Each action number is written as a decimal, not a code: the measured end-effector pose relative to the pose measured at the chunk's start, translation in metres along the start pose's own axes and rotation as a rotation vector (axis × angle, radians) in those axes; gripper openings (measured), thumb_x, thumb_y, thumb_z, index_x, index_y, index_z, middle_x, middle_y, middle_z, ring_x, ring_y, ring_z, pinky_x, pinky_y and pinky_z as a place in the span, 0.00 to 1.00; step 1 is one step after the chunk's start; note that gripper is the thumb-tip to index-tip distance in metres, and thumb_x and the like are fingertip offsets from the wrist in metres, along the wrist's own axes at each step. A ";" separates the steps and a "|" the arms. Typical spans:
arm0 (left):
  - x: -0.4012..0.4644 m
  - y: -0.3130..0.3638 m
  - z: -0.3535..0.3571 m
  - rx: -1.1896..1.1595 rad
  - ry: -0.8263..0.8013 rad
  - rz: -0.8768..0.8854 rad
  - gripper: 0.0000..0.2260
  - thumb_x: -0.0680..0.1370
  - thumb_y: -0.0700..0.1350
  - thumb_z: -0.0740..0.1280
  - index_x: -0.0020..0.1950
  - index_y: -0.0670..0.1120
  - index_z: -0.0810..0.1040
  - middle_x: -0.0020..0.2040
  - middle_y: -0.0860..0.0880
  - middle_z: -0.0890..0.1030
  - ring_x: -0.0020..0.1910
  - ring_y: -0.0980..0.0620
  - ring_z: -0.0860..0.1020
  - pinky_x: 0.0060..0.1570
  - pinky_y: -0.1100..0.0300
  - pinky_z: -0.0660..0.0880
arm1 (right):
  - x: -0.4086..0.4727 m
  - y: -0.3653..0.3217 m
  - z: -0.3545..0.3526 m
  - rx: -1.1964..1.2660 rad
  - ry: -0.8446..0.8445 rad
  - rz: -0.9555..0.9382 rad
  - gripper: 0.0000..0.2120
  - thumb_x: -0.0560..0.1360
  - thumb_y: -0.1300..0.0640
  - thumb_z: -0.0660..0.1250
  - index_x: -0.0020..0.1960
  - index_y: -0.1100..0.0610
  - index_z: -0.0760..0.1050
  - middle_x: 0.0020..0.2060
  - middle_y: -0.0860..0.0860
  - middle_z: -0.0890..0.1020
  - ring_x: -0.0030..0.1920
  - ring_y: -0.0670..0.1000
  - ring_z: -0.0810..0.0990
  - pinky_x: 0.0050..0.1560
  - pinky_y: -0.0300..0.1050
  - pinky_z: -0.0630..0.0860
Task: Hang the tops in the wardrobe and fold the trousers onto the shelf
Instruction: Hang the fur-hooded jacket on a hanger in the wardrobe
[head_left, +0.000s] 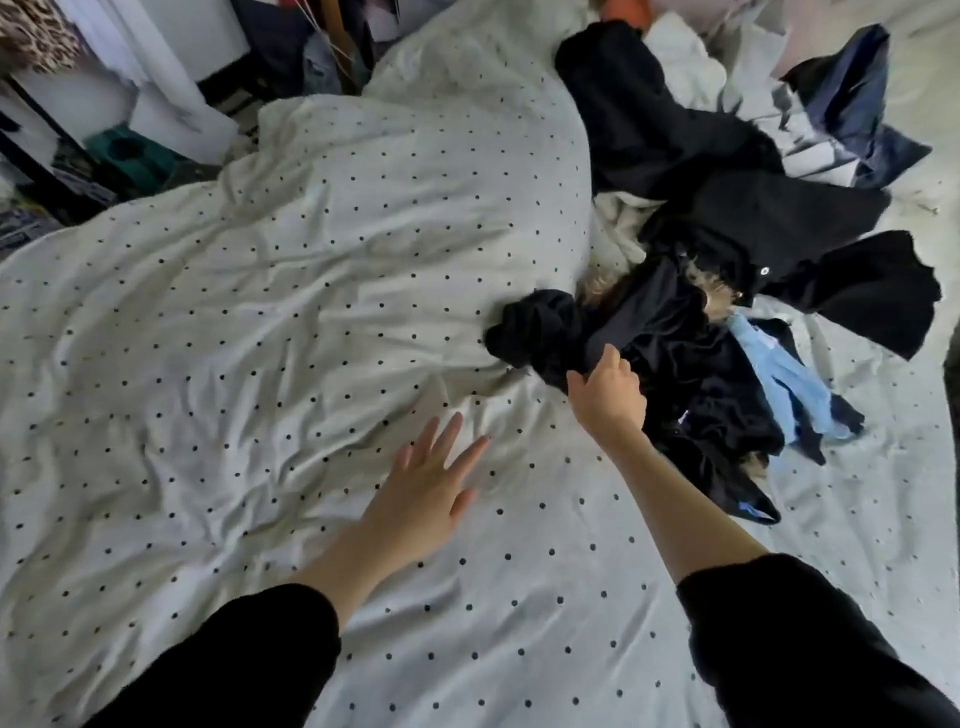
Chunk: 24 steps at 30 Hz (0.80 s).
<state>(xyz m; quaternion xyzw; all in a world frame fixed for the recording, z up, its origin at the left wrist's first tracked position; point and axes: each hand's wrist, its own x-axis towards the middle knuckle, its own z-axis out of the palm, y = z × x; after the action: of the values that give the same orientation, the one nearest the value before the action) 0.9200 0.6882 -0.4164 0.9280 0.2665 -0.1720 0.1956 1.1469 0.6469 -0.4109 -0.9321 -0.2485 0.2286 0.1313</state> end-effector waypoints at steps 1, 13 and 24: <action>0.006 -0.002 0.007 0.022 0.000 0.014 0.28 0.79 0.58 0.40 0.77 0.52 0.43 0.77 0.45 0.38 0.76 0.42 0.39 0.74 0.42 0.48 | 0.010 0.002 0.005 0.026 -0.013 0.061 0.30 0.79 0.48 0.60 0.74 0.61 0.52 0.69 0.58 0.66 0.69 0.59 0.65 0.65 0.57 0.65; 0.015 -0.007 0.016 -0.026 -0.163 -0.031 0.26 0.79 0.61 0.40 0.76 0.57 0.38 0.75 0.51 0.31 0.73 0.48 0.31 0.71 0.50 0.34 | 0.047 -0.011 0.013 0.321 0.055 0.162 0.08 0.79 0.55 0.59 0.45 0.56 0.74 0.48 0.56 0.81 0.53 0.59 0.78 0.60 0.55 0.71; -0.058 0.001 -0.020 -0.251 0.008 -0.121 0.23 0.82 0.48 0.54 0.77 0.52 0.53 0.78 0.49 0.50 0.77 0.47 0.44 0.74 0.49 0.51 | -0.064 -0.015 -0.045 0.427 0.202 -0.198 0.15 0.80 0.58 0.60 0.34 0.56 0.64 0.28 0.48 0.68 0.32 0.52 0.67 0.30 0.42 0.60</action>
<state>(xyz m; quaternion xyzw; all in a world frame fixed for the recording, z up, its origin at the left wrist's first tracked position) 0.8782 0.6714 -0.3744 0.8790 0.3422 -0.1451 0.2986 1.1137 0.6200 -0.3435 -0.8724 -0.2705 0.1678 0.3709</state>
